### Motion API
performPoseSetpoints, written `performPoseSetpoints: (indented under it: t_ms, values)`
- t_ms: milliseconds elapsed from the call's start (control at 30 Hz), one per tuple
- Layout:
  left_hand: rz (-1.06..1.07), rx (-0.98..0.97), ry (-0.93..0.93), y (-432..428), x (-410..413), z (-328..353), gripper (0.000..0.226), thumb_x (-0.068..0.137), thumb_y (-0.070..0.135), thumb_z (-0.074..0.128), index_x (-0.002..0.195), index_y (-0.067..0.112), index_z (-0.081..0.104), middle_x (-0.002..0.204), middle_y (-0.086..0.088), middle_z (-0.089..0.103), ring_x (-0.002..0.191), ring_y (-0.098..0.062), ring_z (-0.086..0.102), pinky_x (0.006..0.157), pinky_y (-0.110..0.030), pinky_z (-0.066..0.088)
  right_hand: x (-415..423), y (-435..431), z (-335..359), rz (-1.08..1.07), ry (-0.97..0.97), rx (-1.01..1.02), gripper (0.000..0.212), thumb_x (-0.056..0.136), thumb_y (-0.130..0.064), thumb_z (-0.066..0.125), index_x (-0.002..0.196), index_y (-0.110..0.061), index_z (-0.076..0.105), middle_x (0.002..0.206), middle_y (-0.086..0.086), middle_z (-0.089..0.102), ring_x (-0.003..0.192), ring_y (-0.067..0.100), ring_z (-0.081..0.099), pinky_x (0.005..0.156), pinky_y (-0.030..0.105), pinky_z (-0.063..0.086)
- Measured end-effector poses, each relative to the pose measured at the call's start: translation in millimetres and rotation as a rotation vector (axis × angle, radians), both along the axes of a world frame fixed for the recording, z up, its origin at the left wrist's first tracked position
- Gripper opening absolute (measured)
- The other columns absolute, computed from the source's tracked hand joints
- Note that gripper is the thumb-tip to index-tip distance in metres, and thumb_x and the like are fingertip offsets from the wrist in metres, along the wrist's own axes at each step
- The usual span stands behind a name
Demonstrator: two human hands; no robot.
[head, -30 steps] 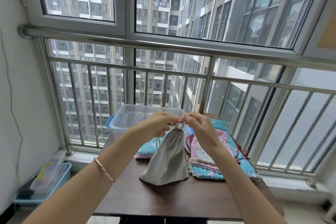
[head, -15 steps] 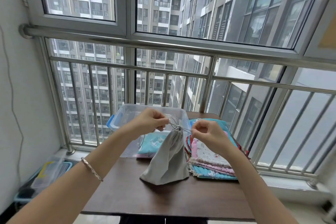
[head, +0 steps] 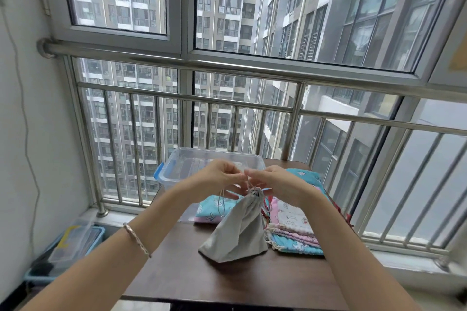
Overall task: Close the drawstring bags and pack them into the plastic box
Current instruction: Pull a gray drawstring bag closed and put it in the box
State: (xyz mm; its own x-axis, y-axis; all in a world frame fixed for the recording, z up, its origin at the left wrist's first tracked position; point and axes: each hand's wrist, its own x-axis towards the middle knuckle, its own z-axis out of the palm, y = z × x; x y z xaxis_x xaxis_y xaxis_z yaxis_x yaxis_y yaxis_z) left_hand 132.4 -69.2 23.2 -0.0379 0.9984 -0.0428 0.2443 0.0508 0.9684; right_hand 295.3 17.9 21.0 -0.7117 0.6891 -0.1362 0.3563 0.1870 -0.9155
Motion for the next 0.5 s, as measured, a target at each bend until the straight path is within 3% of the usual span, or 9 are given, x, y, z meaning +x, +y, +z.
performPoseSetpoints:
  t_ms: [100,200,300,400,500]
  values:
    - [0.004,0.001,-0.017,-1.2,-1.5,1.4,0.013,0.088,0.017,0.065,0.085,0.005,0.063,0.094,-0.013,0.074,0.089,-0.025,0.072,0.081,-0.035,0.059,3.2,3.4,-2.7,0.019,0.076,-0.187,0.024,0.094,-0.026,0.062,0.099,-0.004,0.07,0.089,0.006,0.071,0.076,0.013,0.066,0.07,0.024,0.05]
    - [-0.004,0.006,-0.036,-0.5,0.6,0.3,0.011,0.09,0.015,0.064,0.086,0.005,0.063,0.097,-0.014,0.073,0.091,-0.026,0.071,0.079,-0.033,0.059,4.9,5.1,-5.2,-0.061,-0.013,-0.183,0.044,0.091,-0.049,0.058,0.108,-0.009,0.067,0.103,0.011,0.068,0.089,0.02,0.063,0.083,0.031,0.052]
    - [0.005,0.023,0.003,1.7,1.0,-0.4,0.012,0.09,0.016,0.065,0.087,0.005,0.063,0.09,-0.011,0.072,0.088,-0.02,0.071,0.082,-0.035,0.059,6.6,6.9,-7.2,-0.179,-0.18,-0.021,0.069,0.084,-0.071,0.048,0.106,-0.007,0.065,0.104,0.009,0.068,0.096,0.021,0.064,0.094,0.034,0.051]
    - [0.016,0.033,0.037,3.7,0.9,1.8,0.012,0.088,0.017,0.066,0.087,0.005,0.065,0.084,-0.008,0.071,0.079,-0.015,0.07,0.078,-0.032,0.059,9.7,5.1,-6.5,-0.114,-0.246,0.022,0.076,0.083,-0.075,0.042,0.106,-0.007,0.067,0.106,0.007,0.07,0.101,0.02,0.065,0.099,0.038,0.048]
    - [0.031,0.042,0.068,4.4,4.7,2.6,0.012,0.087,0.018,0.068,0.084,0.006,0.067,0.076,-0.005,0.071,0.07,-0.011,0.069,0.071,-0.027,0.059,10.1,2.2,-5.9,-0.03,-0.194,-0.04,0.081,0.076,-0.075,0.045,0.113,-0.007,0.067,0.112,0.005,0.071,0.105,0.019,0.064,0.098,0.034,0.047]
